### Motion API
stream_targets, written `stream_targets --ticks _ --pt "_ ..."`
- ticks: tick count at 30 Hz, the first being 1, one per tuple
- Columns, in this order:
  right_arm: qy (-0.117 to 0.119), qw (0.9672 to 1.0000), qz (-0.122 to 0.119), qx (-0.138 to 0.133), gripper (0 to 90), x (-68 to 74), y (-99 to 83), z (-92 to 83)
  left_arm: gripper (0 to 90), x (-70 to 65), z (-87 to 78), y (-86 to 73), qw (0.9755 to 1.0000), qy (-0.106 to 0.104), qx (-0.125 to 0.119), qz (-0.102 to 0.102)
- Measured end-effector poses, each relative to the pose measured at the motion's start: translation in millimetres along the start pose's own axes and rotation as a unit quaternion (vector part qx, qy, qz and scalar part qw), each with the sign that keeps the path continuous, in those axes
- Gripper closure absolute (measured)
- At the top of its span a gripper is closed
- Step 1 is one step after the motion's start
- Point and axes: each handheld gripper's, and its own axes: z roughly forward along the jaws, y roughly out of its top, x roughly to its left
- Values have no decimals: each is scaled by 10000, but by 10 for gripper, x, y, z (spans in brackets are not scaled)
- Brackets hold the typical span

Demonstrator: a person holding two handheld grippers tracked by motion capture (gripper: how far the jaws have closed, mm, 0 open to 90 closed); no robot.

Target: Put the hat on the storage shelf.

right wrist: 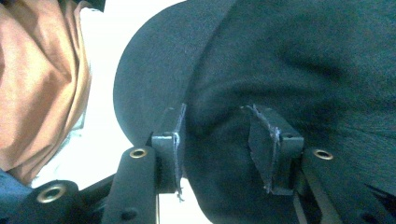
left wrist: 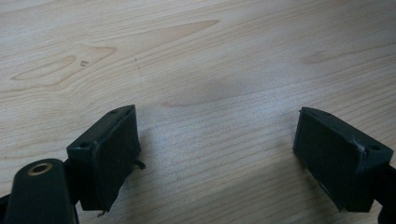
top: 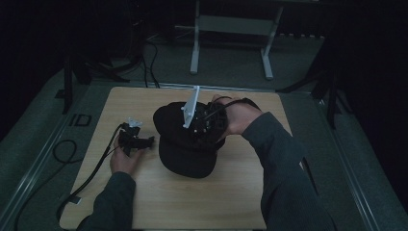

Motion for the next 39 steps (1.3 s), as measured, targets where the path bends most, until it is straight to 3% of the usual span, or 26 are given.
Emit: stream_targets --ticks 12,17,23,33,39 --pt "-12 10000 53 -7 582 -8 -31 27 140 0 0 0 10000 -1 1 2" --pt "34 10000 -1 -39 634 5 -3 69 139 0 0 0 10000 -1 1 1" --pt "-113 9998 -62 -172 710 -3 62 158 139 1 0 0 10000 -6 1 1" --pt "102 9999 -21 138 740 -7 109 375 140 2 -1 1 10000 -12 8 2" --pt "92 9998 12 148 707 -4 86 359 139 1 -1 1 10000 -11 7 1"
